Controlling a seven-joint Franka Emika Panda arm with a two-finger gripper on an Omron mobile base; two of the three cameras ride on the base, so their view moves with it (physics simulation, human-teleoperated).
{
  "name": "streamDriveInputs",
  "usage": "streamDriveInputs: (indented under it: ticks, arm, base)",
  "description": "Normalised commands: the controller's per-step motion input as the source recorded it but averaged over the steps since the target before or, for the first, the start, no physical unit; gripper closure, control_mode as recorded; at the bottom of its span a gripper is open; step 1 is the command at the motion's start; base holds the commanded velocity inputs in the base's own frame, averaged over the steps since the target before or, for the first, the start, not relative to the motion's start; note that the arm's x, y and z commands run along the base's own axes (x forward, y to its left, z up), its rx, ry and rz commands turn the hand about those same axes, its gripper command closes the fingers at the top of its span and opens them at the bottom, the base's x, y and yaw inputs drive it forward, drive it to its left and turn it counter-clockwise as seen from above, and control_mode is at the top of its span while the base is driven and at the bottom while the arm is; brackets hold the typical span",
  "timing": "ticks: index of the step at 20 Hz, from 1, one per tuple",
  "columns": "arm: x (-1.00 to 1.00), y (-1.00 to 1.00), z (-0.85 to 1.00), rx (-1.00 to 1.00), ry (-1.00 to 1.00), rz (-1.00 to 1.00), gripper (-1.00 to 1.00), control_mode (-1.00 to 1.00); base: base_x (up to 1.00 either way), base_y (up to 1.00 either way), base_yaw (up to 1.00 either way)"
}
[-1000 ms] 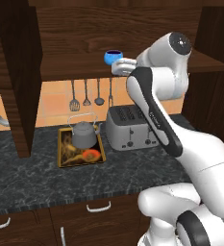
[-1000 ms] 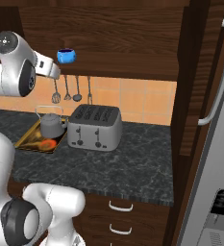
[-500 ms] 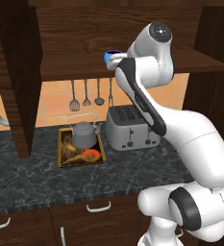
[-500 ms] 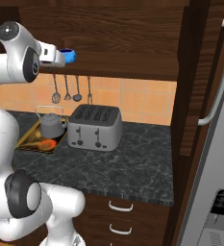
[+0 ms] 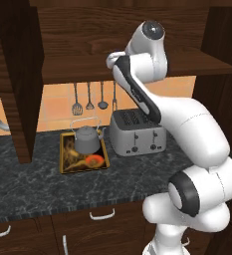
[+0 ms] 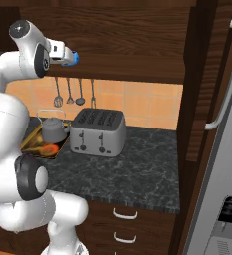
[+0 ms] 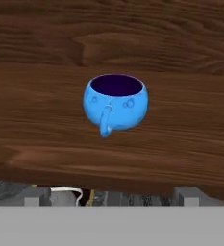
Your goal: Pick the kettle from the counter and place it on the tray. Then pick the mug from the cabinet and place it on the tray. Then close the cabinet doors.
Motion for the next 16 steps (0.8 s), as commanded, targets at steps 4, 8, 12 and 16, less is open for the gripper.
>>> streamDriveInputs:
  ticks: [4, 8, 12, 16]
  arm:
    - [0.55, 0.0, 0.0, 0.0, 0.0, -0.05, -1.0, -1.0]
    - [0.4, 0.13, -0.02, 0.0, 0.02, -0.14, -1.0, -1.0]
    - [0.42, 0.2, -0.07, 0.0, 0.02, -0.18, -1.0, -1.0]
    - [0.39, 0.19, -0.01, 0.0, 0.0, -0.12, -1.0, -1.0]
  base:
    - [0.0, 0.0, 0.0]
    - [0.0, 0.0, 0.0]
    - [0.0, 0.0, 0.0]
    - [0.0, 0.0, 0.0]
